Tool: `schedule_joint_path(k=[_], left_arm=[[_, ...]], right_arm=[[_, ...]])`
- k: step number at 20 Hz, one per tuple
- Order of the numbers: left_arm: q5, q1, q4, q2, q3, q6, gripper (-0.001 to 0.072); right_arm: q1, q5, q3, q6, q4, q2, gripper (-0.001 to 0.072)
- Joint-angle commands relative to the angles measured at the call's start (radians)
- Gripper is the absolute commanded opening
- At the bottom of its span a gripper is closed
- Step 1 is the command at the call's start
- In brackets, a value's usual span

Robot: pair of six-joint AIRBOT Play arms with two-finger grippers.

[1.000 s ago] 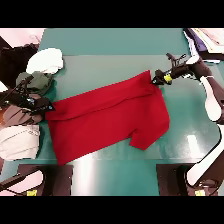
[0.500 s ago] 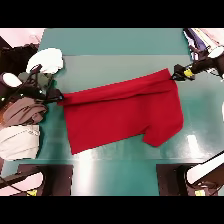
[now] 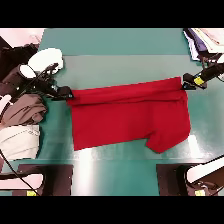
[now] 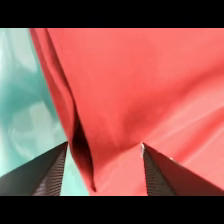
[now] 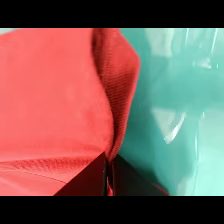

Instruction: Fold the shirts.

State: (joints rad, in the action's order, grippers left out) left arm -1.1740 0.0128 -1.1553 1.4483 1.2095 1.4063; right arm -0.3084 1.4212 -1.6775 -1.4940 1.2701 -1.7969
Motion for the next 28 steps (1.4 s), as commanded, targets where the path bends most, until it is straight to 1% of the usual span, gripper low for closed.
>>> schedule_joint_path(k=[1, 5, 7, 8, 9, 10, 12, 14, 17, 19, 24, 26, 28], left_arm=[[-0.151, 0.003, -0.12, 0.008, 0.007, 0.0, 0.0551], [-0.218, -0.002, -0.224, 0.008, 0.007, 0.003, 0.0551], [-0.224, -0.027, -0.183, 0.007, 0.007, 0.009, 0.0551], [-0.229, -0.04, -0.159, 0.007, 0.007, 0.009, 0.0551], [-0.244, -0.051, -0.144, 0.007, 0.007, 0.008, 0.0551], [-0.262, -0.059, -0.144, 0.007, 0.007, 0.009, 0.0551], [-0.294, -0.069, -0.15, -0.004, 0.005, 0.009, 0.0551], [-0.293, -0.069, -0.14, -0.033, 0.003, 0.016, 0.0551], [-0.293, -0.069, -0.074, -0.107, -0.045, 0.031, 0.0551], [-0.271, -0.068, -0.014, -0.18, -0.172, 0.03, 0.055], [-0.151, -0.069, 0.085, -0.375, -0.586, 0.031, 0.055], [-0.129, -0.069, 0.13, -0.417, -0.673, 0.026, 0.055], [-0.119, -0.068, 0.146, -0.431, -0.715, 0.02, 0.055]], right_arm=[[-0.005, -0.026, 0.059, -0.002, 0.013, 0.005, 0.0013], [-0.005, -0.034, 0.059, -0.001, 0.013, 0.007, 0.0013], [-0.005, -0.015, 0.059, 0.004, 0.008, 0.007, 0.0018], [-0.005, 0.006, 0.059, 0.017, 0.009, 0.007, 0.0118], [-0.011, 0.025, 0.059, 0.021, 0.013, 0.007, 0.0447], [-0.021, 0.04, 0.059, 0.022, 0.013, 0.008, 0.0557], [-0.048, 0.056, 0.059, 0.022, 0.013, 0.025, 0.0557], [-0.082, 0.048, 0.059, 0.021, 0.013, 0.065, 0.0557], [-0.107, 0.049, 0.059, 0.021, 0.013, 0.14, 0.0556], [-0.107, 0.048, 0.059, 0.021, 0.013, 0.19, 0.0555], [-0.057, 0.037, 0.059, 0.021, 0.013, 0.266, 0.0555], [-0.045, 0.039, 0.059, 0.021, 0.011, 0.285, 0.0555], [-0.036, 0.043, 0.059, 0.021, 0.005, 0.302, 0.0556]])
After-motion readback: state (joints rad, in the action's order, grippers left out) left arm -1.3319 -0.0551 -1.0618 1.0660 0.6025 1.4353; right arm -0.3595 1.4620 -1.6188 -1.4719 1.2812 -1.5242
